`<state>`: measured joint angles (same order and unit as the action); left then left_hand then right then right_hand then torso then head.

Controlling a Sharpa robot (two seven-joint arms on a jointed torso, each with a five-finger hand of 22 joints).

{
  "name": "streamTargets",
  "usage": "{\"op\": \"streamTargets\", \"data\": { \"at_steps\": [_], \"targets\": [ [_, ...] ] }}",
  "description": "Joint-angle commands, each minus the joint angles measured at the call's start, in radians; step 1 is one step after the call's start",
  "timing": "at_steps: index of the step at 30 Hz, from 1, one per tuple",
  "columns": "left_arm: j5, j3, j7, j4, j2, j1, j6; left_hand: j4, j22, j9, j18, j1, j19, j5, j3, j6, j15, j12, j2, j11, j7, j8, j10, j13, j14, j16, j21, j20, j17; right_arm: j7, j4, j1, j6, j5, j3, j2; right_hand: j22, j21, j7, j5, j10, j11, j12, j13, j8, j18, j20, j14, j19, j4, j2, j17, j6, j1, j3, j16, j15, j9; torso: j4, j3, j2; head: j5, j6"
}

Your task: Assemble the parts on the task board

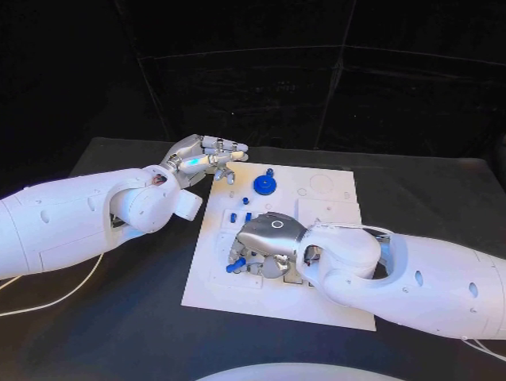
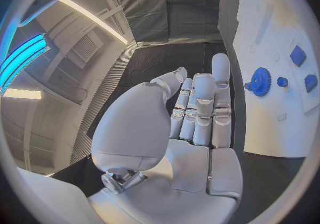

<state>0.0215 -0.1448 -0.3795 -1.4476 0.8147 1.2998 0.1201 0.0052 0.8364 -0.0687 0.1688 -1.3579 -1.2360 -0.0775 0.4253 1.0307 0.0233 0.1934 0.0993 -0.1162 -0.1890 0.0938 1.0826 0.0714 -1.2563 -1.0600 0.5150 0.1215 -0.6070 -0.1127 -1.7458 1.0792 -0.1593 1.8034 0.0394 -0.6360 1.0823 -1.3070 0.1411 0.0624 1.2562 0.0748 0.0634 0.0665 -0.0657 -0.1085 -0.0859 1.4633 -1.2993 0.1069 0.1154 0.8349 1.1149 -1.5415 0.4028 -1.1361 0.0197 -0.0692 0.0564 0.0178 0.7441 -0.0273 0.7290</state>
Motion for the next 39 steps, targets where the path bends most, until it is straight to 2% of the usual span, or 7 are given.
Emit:
{"op": "streamTargets", "data": {
  "at_steps": [1, 9, 23, 39],
  "targets": [
    [-0.003, 0.001, -0.005, -0.001, 0.001, 0.001, -0.004, 0.004, -0.001, 0.001, 0.012, 0.011, 0.003, -0.002, -0.005, -0.007, 0.003, 0.005, 0.001, 0.000, 0.000, 0.007, -0.007, -0.001, 0.005, 0.000, -0.006, 0.001, -0.001, 0.006, -0.014, -0.002, -0.019, 0.032, 0.002, -0.008, 0.003, -0.005, 0.000, 0.005, 0.020, -0.009, 0.005, 0.002, -0.005, 0.006, -0.006, 0.005, 0.002, -0.004, -0.003, 0.002, 0.008, 0.012, 0.005, -0.005, -0.003, -0.002, -0.0018, -0.0010, 0.000, 0.000, 0.000],
    [-0.003, 0.001, -0.004, 0.000, 0.002, 0.001, -0.006, 0.005, -0.002, 0.001, 0.012, 0.013, 0.003, -0.002, -0.006, -0.008, 0.003, 0.008, 0.001, 0.000, 0.001, 0.008, -0.009, -0.001, 0.006, 0.000, -0.007, 0.001, 0.001, -0.001, -0.037, -0.004, -0.039, 0.056, 0.001, -0.027, 0.005, -0.006, -0.001, 0.006, 0.025, -0.010, 0.006, 0.003, -0.007, 0.006, -0.005, 0.005, 0.002, -0.008, -0.003, 0.003, 0.013, 0.016, 0.008, -0.007, -0.002, -0.003, -0.0005, -0.0004, 0.000, 0.002, 0.000],
    [-0.003, 0.001, -0.002, 0.001, 0.001, 0.001, -0.008, 0.006, -0.002, 0.001, 0.012, 0.014, 0.003, -0.002, -0.006, -0.008, 0.003, 0.008, 0.000, 0.000, 0.000, 0.009, -0.009, -0.001, 0.006, 0.000, -0.007, 0.001, 0.002, -0.041, -0.046, -0.005, 0.016, 0.091, 0.001, -0.027, 0.003, -0.005, -0.001, 0.005, 0.029, -0.011, 0.005, 0.003, -0.008, 0.005, -0.004, 0.003, 0.004, -0.006, -0.010, 0.000, 0.020, 0.036, 0.012, -0.006, -0.002, -0.004, 0.0007, 0.0004, -0.001, 0.004, -0.001],
    [-0.004, 0.001, 0.001, 0.000, 0.003, 0.001, -0.010, 0.009, -0.003, 0.001, 0.012, 0.016, 0.003, -0.002, -0.007, -0.009, 0.004, 0.010, -0.001, 0.000, 0.000, 0.010, -0.011, -0.001, 0.007, 0.000, -0.008, 0.002, 0.002, -0.083, -0.053, -0.005, 0.052, 0.142, 0.001, -0.019, 0.002, -0.005, -0.003, 0.005, 0.034, -0.012, 0.006, 0.004, -0.009, 0.005, -0.004, 0.002, 0.005, -0.007, -0.012, -0.002, 0.025, 0.043, 0.013, -0.005, -0.001, -0.005, -0.0001, 0.0000, 0.000, 0.008, 0.000]
  ]
}}
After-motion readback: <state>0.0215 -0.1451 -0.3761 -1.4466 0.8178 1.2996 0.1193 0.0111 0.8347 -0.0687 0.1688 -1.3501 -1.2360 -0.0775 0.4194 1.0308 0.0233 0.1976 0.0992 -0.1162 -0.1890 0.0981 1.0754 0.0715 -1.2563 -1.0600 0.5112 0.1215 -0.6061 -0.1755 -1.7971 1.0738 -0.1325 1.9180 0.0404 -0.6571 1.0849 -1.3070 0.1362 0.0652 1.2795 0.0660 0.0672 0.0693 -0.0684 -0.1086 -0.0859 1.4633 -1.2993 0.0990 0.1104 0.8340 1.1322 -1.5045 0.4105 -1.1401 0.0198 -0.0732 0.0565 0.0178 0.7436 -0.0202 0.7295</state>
